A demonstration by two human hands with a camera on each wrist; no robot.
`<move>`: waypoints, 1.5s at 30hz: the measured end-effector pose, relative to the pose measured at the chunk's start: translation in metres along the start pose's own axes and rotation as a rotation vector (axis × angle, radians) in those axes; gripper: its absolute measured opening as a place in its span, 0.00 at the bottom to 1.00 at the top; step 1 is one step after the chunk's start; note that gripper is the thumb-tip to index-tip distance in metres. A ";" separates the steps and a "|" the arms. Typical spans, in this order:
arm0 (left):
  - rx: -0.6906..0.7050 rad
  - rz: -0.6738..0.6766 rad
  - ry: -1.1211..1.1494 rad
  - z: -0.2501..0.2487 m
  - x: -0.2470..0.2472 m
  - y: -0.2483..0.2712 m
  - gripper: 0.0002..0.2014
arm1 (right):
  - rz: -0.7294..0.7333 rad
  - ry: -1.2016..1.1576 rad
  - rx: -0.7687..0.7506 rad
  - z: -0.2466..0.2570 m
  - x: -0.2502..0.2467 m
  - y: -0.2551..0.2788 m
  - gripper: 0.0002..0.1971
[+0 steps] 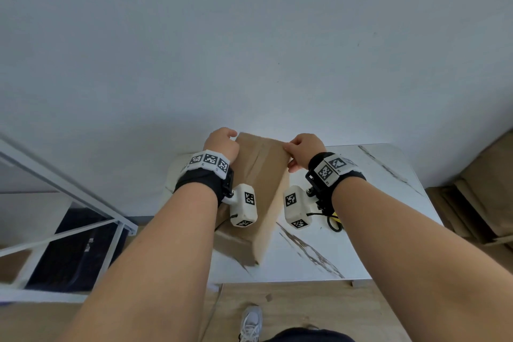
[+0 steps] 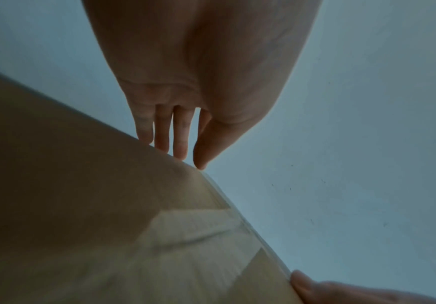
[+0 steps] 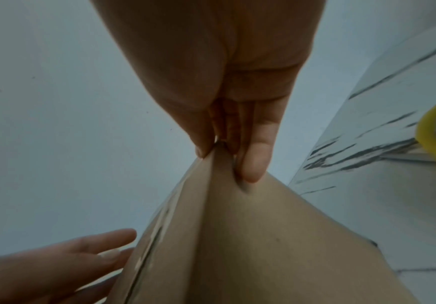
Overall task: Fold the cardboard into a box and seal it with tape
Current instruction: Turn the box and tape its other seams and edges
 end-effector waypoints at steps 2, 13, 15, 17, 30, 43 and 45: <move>-0.029 0.000 0.000 0.000 -0.003 0.001 0.22 | -0.042 -0.042 0.043 -0.005 -0.005 -0.001 0.11; -0.441 -0.135 0.289 0.024 0.006 0.027 0.29 | -0.325 -0.118 0.217 -0.029 -0.029 0.014 0.15; -0.452 -0.094 0.344 0.030 0.014 0.029 0.31 | -0.339 -0.104 0.217 -0.032 -0.031 0.016 0.11; -0.393 -0.074 0.387 0.034 0.019 0.028 0.30 | -0.326 -0.033 0.217 -0.038 -0.034 0.017 0.15; -0.248 -0.044 0.343 0.022 0.037 0.029 0.39 | -0.317 0.228 0.257 -0.034 -0.022 0.008 0.51; -0.224 -0.107 0.316 0.024 0.037 0.022 0.25 | -0.393 0.221 0.177 -0.038 -0.021 0.004 0.22; -0.212 -0.127 0.310 0.024 0.037 0.021 0.24 | -0.394 0.229 0.163 -0.037 -0.021 0.005 0.21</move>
Point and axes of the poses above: each hand's wrist, its own y-axis away from the middle knuckle, its own x-axis out of the palm, z = x × y, the point moved 5 cm from there along -y, towards the middle knuckle, and after that the axes turned 1 degree about x, right-handed, at the moved point
